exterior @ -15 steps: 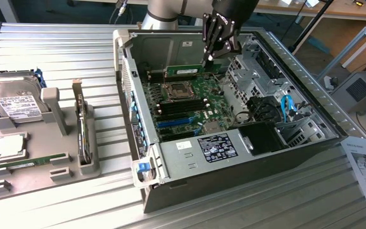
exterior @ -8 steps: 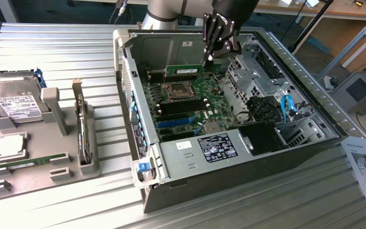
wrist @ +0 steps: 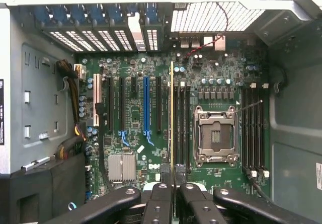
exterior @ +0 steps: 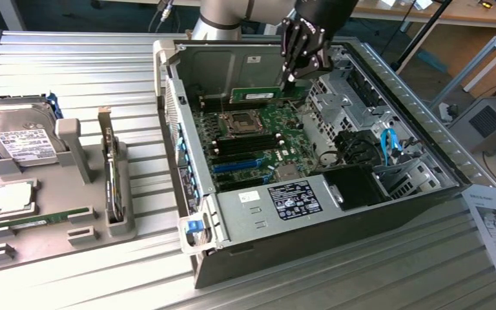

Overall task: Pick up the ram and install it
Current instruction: 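Insert the ram into the slot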

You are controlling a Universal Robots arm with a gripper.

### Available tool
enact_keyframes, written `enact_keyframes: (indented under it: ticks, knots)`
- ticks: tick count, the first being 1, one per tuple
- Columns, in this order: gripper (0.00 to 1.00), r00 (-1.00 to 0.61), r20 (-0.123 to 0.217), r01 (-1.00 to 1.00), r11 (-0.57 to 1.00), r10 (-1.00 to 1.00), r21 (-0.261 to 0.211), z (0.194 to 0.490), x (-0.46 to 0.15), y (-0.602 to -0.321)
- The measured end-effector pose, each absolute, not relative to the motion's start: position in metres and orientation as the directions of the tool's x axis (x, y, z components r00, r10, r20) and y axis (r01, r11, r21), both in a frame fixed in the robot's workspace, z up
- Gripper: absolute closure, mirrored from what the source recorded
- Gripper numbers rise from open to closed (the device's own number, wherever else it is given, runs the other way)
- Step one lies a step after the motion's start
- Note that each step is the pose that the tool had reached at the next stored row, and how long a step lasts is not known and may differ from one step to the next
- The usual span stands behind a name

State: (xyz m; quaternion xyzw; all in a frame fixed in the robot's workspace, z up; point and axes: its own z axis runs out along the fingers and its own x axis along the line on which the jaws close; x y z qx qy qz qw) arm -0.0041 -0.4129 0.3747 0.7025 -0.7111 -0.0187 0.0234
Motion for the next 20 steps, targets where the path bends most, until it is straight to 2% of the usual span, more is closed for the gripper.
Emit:
enact_keyframes:
  ticks: [11,20]
  knots:
    - [0.88,-0.012,0.007,-0.998,0.012,-1.000,0.060,0.375,-0.003,-0.412]
    - [0.88,-0.012,0.007,-0.998,0.012,-1.000,0.060,0.374,-0.003,-0.400]
